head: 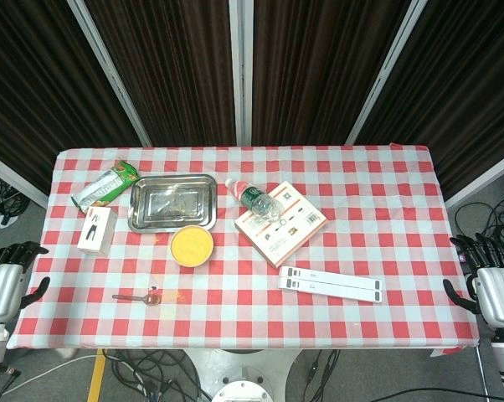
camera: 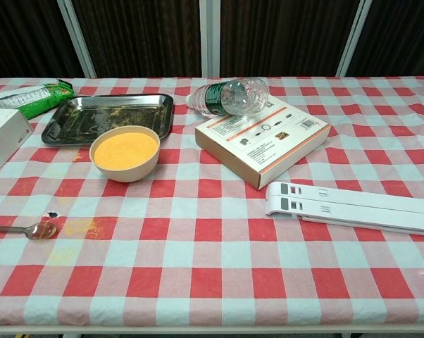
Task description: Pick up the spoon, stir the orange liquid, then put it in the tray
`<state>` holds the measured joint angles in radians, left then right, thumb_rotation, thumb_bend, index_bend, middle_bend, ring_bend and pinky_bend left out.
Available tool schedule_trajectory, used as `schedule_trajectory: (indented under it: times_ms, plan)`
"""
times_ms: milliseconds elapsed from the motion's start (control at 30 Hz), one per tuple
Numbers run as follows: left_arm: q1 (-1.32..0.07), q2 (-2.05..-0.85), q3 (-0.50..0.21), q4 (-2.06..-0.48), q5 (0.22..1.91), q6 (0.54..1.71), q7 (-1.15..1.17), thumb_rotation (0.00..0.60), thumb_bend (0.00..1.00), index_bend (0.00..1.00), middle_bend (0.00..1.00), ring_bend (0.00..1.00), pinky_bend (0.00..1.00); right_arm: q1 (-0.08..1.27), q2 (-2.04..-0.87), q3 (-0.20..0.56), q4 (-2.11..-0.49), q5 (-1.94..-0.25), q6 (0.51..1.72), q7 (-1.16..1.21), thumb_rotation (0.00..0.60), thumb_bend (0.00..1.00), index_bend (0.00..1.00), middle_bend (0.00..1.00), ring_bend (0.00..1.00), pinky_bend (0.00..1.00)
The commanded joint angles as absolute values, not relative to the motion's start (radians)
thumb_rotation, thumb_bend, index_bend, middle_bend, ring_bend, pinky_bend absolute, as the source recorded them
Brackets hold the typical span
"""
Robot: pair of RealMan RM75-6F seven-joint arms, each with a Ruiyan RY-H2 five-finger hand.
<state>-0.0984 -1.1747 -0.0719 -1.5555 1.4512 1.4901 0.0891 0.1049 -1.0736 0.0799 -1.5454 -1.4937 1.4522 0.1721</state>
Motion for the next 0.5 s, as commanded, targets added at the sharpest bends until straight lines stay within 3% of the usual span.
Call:
schedule_trajectory:
  times_ms: [33,333,400,500]
  plan:
    - [-0.101,-1.171,-0.063,-1.564,1.438,1.464,0.099,0.6,0.34,0.39,0.38,0.27,0.27,0.106,-1.074,0.08,-1.542,-1.493,1.45,0.175,0.6,0.26,0.14,0.13,0.02,0.06]
    - [-0.128,-1.172,-0.062,-1.58,1.422,1.408,0.115,0.6,0.34,0.39,0.42,0.29,0.28,0.108,-1.072,0.084,-1.529,-1.493,1.45,0.189,0.6,0.26,0.14,0.13,0.02,0.06]
    - [-0.142,-1.191,-0.068,-1.554,1.423,1.396,0.109,0.6,0.34,0.4,0.52,0.41,0.36,0.111,-1.071,0.085,-1.525,-1.491,1.447,0.192,0.6,0.26,0.14,0.13,0.02,0.06]
    - [-0.168,-1.22,-0.069,-1.517,1.424,1.355,0.086,0.6,0.34,0.43,0.66,0.59,0.61,0.117,-1.072,0.088,-1.523,-1.489,1.438,0.194,0.6,0.26,0.14,0.13,0.02,0.06]
